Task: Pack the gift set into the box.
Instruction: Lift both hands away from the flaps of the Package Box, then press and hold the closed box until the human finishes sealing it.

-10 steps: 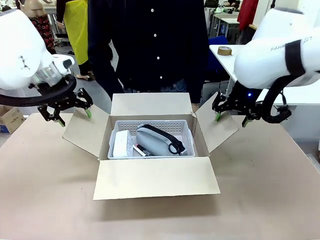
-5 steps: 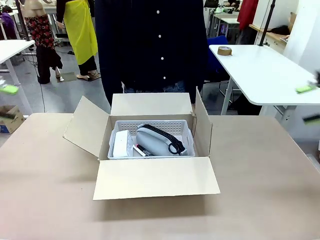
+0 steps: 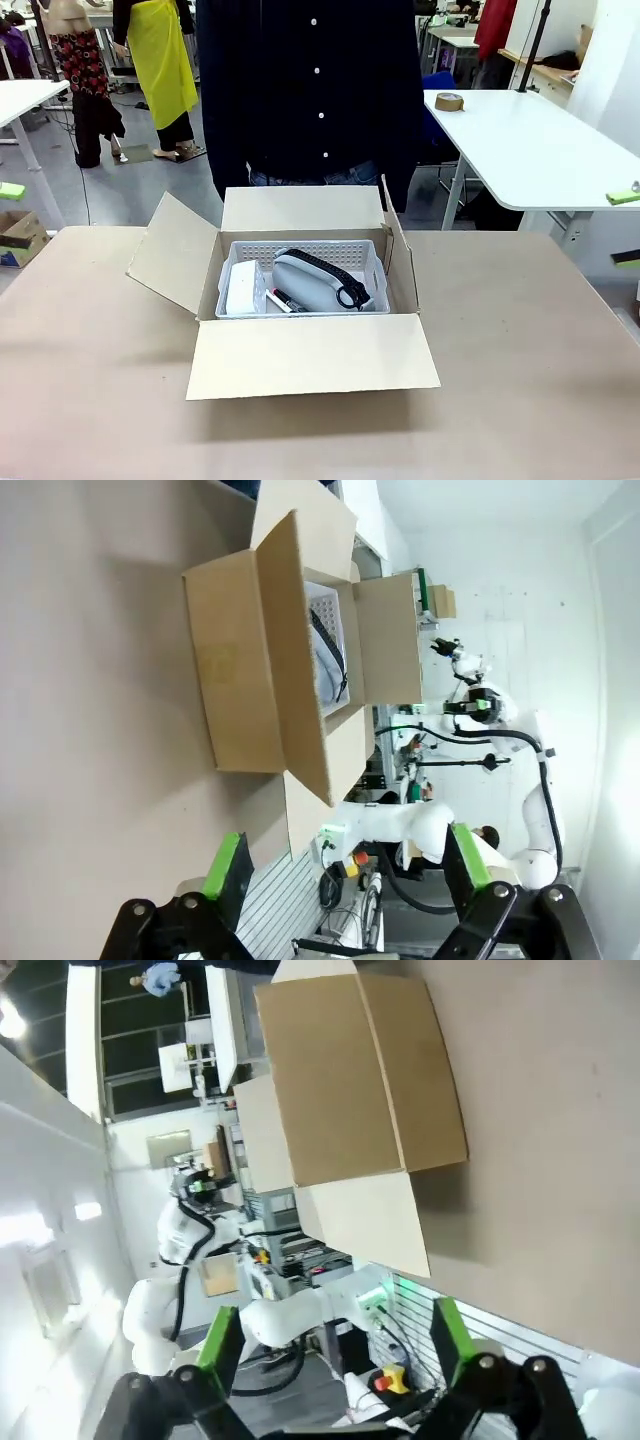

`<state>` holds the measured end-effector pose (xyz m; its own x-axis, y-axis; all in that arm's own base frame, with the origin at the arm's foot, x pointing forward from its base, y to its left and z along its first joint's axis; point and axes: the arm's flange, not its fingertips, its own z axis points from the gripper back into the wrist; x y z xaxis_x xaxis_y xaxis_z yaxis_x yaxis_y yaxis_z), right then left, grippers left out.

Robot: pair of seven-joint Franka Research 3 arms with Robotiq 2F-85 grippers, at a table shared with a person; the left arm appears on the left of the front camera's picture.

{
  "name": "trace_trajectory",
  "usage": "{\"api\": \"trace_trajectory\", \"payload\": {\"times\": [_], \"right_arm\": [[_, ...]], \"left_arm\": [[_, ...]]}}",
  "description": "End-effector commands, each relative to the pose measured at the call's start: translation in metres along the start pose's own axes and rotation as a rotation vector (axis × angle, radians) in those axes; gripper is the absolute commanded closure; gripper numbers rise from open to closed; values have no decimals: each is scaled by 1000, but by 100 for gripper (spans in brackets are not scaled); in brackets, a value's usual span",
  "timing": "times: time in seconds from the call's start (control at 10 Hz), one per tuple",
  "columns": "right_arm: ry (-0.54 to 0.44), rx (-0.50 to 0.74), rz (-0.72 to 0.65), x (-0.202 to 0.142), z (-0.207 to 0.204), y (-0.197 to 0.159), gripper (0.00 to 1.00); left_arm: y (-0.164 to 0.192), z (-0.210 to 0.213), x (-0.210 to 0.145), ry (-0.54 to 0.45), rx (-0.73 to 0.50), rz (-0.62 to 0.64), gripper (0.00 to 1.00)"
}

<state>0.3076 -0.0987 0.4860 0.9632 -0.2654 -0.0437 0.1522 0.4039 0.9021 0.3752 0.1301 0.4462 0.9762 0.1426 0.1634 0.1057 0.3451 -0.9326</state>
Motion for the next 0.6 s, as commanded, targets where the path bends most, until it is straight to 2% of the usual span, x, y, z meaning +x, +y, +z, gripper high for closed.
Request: {"api": "trace_trajectory", "payload": {"times": [0.0, 0.5], "right_arm": [[-16, 4, 0, -5, 6, 2, 0], [-16, 4, 0, -5, 6, 2, 0]], "left_arm": [[-4, 0, -11, 0, 20, 9, 0], [-4, 0, -11, 0, 20, 9, 0]]}}
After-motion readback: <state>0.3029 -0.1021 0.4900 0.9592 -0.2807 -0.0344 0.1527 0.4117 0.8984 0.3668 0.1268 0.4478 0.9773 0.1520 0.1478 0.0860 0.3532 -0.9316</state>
